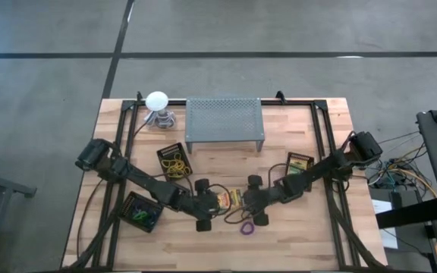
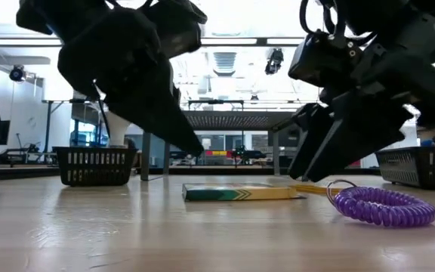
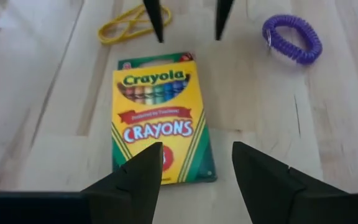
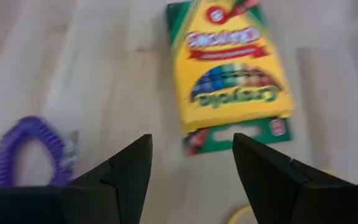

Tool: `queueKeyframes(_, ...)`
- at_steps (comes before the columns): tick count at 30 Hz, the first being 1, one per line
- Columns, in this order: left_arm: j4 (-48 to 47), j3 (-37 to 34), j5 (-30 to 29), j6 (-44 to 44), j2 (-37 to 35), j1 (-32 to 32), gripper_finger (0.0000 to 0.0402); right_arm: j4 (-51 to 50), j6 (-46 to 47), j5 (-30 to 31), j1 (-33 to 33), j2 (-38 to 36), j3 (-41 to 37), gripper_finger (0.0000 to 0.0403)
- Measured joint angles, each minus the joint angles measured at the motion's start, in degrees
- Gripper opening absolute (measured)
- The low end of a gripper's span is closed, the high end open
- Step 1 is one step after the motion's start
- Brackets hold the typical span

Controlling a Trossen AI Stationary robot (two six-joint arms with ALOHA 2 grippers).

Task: Pick & Place Office Desk Supplies
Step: Put the crayon box into the top right black bin

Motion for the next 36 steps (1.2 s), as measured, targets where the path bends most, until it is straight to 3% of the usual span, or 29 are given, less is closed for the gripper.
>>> queueKeyframes(18, 0.00, -0.06, -0.20, -1.11, 1.11, 0.00, 0.0200, 11.38, 2.96, 2.90, 1.82, 7.70, 0.17, 0.0214)
queueKeyframes(27, -1.97, -0.10, -0.05, -2.27, 1.09, 0.00, 0.0200, 12.15, 2.20, 4.00, 2.09, 7.51, 0.00, 0.0181)
queueKeyframes(36, -2.79, -0.10, 4.60, -2.90, 1.09, 0.00, 0.0199, 11.59, 2.09, 3.97, 2.09, 6.22, -0.02, 0.0169)
